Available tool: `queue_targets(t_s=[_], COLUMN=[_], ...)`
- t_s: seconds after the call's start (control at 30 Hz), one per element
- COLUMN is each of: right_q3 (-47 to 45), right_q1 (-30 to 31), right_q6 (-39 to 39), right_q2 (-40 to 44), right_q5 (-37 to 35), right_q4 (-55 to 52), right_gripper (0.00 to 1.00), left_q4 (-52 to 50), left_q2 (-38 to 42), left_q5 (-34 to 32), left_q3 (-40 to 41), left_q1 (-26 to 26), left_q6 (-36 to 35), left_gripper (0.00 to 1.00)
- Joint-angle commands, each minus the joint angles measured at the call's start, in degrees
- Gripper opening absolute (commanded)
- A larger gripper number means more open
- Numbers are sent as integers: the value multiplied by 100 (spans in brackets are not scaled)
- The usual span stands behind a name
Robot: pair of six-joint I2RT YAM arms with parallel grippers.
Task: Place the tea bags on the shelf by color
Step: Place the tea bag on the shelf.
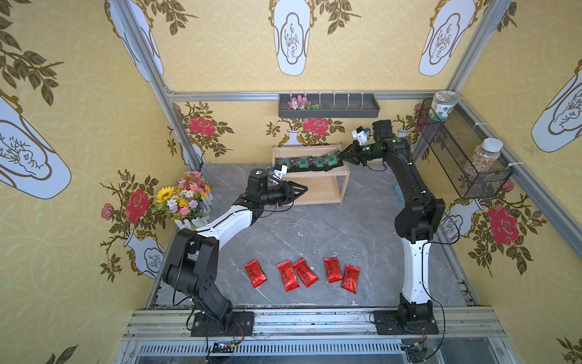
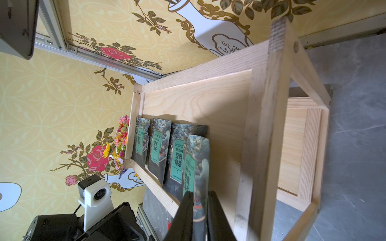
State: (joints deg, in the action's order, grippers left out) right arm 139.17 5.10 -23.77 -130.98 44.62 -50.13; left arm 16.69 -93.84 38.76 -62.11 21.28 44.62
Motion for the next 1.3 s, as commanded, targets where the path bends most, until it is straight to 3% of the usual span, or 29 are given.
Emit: queue_targets(t_s=[0.0,0.93,1.17,1.27], right_q3=[-40,-101,-276,-999], right_q1=[-7,-19,151,330], right_q6=[82,191,545,749], right_q2=[75,219,679,1168], right_q5=[-142,-493,-1127,-1432], right_q4=[21,-106,-169,121], right_gripper=[16,6,19,25], left_q4=[166,265,127,-138], left_q2=[-18,-7,150,282], left_q5=[70,69,-130,-376], left_q3=[60,148,164,230], left_q1=[-1,-2,-11,-6], left_q6=[-32,-6,-71,-171], left_gripper=[38,38,38,38])
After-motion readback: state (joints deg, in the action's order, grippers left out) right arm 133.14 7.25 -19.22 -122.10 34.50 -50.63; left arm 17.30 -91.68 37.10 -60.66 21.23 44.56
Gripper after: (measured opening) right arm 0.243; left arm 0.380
